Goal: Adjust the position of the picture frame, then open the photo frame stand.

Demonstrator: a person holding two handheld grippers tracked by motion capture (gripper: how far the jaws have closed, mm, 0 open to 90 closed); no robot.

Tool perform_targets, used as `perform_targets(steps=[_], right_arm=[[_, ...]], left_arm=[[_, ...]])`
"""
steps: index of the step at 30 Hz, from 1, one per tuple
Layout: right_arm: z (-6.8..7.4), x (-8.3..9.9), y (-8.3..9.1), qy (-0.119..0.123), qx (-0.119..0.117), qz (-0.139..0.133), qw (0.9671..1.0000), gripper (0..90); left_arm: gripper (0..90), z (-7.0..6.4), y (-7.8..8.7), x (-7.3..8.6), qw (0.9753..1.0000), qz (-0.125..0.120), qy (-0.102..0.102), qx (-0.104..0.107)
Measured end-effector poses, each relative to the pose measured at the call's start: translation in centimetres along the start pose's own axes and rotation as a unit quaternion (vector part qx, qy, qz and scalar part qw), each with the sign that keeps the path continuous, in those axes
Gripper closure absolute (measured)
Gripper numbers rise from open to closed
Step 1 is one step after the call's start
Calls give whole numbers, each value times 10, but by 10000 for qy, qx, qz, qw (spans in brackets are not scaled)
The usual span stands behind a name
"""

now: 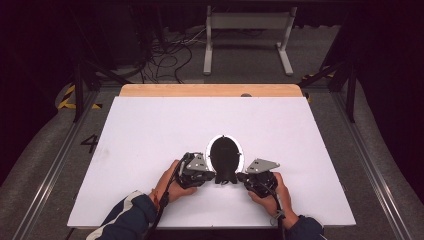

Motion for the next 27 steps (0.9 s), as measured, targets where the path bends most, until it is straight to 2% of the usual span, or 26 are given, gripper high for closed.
perform_targets(steps=[3, 7, 10, 12, 16, 17, 19, 20, 21, 23, 27], right_arm=[[0, 1, 0, -208, -176, -80, 9996, 900], [0, 0, 0, -218, -174, -60, 9996, 900], [-1, 0, 0, -188, -203, -43, 9996, 885], [-2, 0, 1, -178, -188, -31, 9997, 855], [-4, -3, 5, -137, -216, -93, 9996, 832], [-5, -5, 7, -113, -214, -124, 9996, 823], [-7, -6, 10, -80, -217, -127, 9997, 798], [-7, -6, 10, -80, -217, -127, 9997, 798], [-8, -7, 12, -84, -217, -149, 9996, 784], [-8, -8, 15, -107, -268, -197, 9994, 770], [-5, -8, 16, -113, -361, -163, 9992, 737]], left_arm=[[868, 0, 0, 0, 10000, -18, 23, 6], [863, 1, 0, 0, 10000, -13, 12, -14], [825, 3, 4, 3, 10000, -15, -31, -48], [810, 3, 12, 3, 9999, -127, -33, -50], [729, 7, 37, 8, 9988, -380, -245, -185], [700, 9, 44, 10, 9986, -432, -233, -210], [640, 18, 58, 15, 9974, -472, -234, -493], [586, 18, 58, 15, 9974, -472, -234, -493], [586, 23, 64, 19, 9969, -501, -88, -601], [506, 29, 74, 28, 9953, -543, 59, -805], [386, 36, 84, 52, 9928, -363, 181, -1131]])
Point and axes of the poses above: each handheld gripper's, and its own axes: y roughly backward along the jaws, x roughly out of its underside, z roughly to its left, the point moved 7 cm from there along -y, roughly forward along the jaws, and after that the axes turned 13 degrees about -x, right-handed, at the moved point
